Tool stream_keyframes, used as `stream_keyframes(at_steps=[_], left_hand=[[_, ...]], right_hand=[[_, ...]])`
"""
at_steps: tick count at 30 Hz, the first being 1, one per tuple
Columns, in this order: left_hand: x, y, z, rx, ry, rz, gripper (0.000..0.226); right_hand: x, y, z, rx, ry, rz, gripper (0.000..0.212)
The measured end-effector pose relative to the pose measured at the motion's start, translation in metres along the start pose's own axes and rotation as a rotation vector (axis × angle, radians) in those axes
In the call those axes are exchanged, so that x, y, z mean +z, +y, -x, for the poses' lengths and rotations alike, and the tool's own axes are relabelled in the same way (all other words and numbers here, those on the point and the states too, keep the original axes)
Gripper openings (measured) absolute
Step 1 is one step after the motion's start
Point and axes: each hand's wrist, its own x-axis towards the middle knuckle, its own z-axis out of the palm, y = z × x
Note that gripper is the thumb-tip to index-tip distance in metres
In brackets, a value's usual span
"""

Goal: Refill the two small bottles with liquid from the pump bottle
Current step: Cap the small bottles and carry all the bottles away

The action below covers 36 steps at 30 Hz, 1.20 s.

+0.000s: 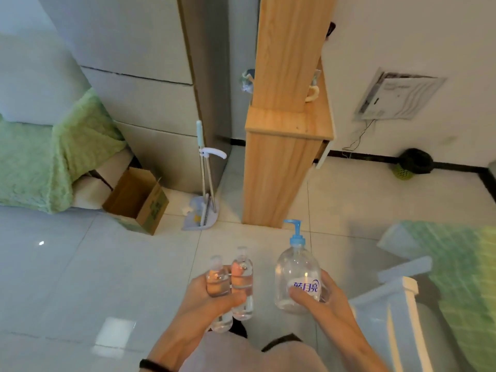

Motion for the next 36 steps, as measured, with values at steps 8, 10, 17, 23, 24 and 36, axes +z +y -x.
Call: stream_keyframes(at_steps=[8, 10, 17, 23, 24, 36], left_hand=[[-0.023, 0.053, -0.089, -0.022, -0.133, -0.077, 0.041], [-0.024, 0.062, -0.107, -0.02, -0.159, -0.108, 0.04], [-0.014, 0.093, -0.174, -0.024, -0.186, -0.128, 0.037], [0.013, 0.128, -0.243, 0.006, -0.133, -0.099, 0.037], [0.02, 0.136, -0.256, 0.012, -0.111, -0.1, 0.036], [0.087, 0.236, -0.417, 0.211, 0.095, -0.242, 0.034]], right_hand=[[0.017, -0.032, -0.055, -0.008, 0.188, -0.011, 0.065], [0.017, -0.04, -0.067, -0.002, 0.2, -0.003, 0.059], [0.004, -0.064, -0.128, 0.033, 0.238, 0.009, 0.052], [-0.028, -0.103, -0.208, -0.004, 0.147, 0.001, 0.073], [-0.035, -0.114, -0.222, -0.014, 0.138, -0.011, 0.078], [-0.111, -0.221, -0.401, -0.175, 0.054, 0.154, 0.068]])
